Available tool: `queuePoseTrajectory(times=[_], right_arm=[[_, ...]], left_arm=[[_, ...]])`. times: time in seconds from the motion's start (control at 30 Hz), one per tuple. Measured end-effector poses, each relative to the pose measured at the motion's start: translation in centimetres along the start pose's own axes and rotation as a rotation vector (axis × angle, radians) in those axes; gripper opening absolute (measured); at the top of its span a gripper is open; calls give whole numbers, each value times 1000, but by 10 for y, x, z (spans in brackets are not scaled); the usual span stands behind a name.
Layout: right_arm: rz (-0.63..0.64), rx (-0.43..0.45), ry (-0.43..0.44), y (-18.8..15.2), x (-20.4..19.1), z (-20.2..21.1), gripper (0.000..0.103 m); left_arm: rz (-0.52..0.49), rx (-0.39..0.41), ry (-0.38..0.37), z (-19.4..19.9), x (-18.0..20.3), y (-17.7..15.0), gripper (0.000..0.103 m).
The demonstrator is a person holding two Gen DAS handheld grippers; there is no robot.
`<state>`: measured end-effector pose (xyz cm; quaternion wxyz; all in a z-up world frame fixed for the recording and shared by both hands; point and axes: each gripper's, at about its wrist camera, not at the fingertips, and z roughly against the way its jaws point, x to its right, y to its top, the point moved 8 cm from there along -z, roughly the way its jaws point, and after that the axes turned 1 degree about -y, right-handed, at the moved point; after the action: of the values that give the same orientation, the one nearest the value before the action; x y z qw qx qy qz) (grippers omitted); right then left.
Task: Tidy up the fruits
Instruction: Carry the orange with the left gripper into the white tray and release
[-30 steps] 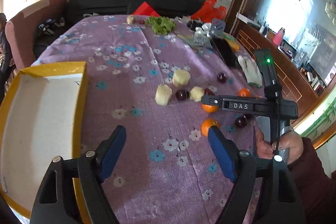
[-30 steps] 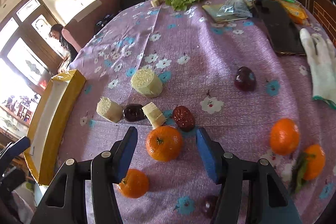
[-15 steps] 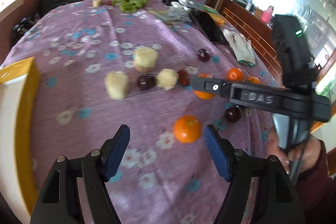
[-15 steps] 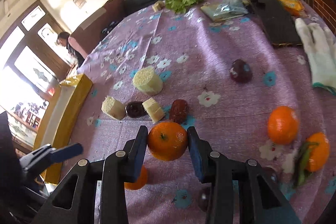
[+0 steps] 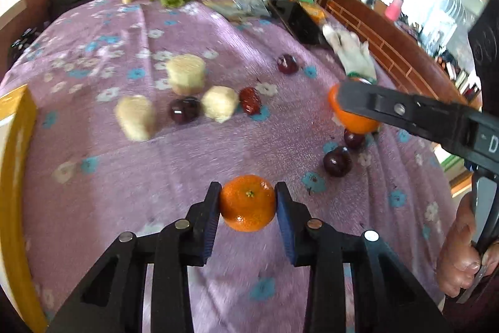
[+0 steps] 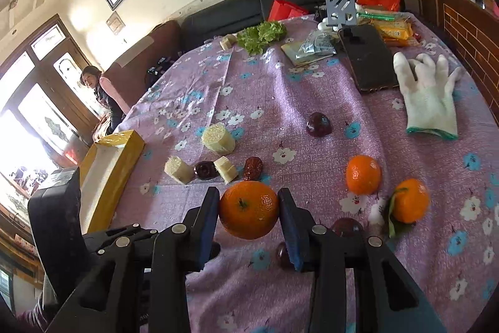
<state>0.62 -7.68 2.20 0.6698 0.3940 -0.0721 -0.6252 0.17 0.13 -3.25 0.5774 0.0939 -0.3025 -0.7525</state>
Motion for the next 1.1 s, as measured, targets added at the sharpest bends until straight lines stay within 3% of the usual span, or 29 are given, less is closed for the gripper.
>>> queuePoseTrajectory(times=[0.1,0.27,0.47,0.6,0.8,0.9,1.03,1.1], right_arm=[[7,28,-8,-3,-10,23,42],[47,93,-41,-8,-32,76,42],[119,211,-47,-3,-80,170,42],[184,327,23,13,-130,251,42],[250,452,99,61,-203,334,42],[287,520,108,107,-241,367,42],[333,554,138,162,-292,376,43],[364,527,149,177,-318,351,43]], left_arm=[[30,61,-23,37,-6,-4,33],[95,225,-67,137,-27,-18,34],[151,434,-109,270,-63,-37,34],[145,577,-67,369,-92,-52,34],[175,760,87,506,-152,-48,34],[186,828,239,562,-181,-36,34],[228,820,402,597,-220,-12,34],[253,801,460,590,-236,-7,34]])
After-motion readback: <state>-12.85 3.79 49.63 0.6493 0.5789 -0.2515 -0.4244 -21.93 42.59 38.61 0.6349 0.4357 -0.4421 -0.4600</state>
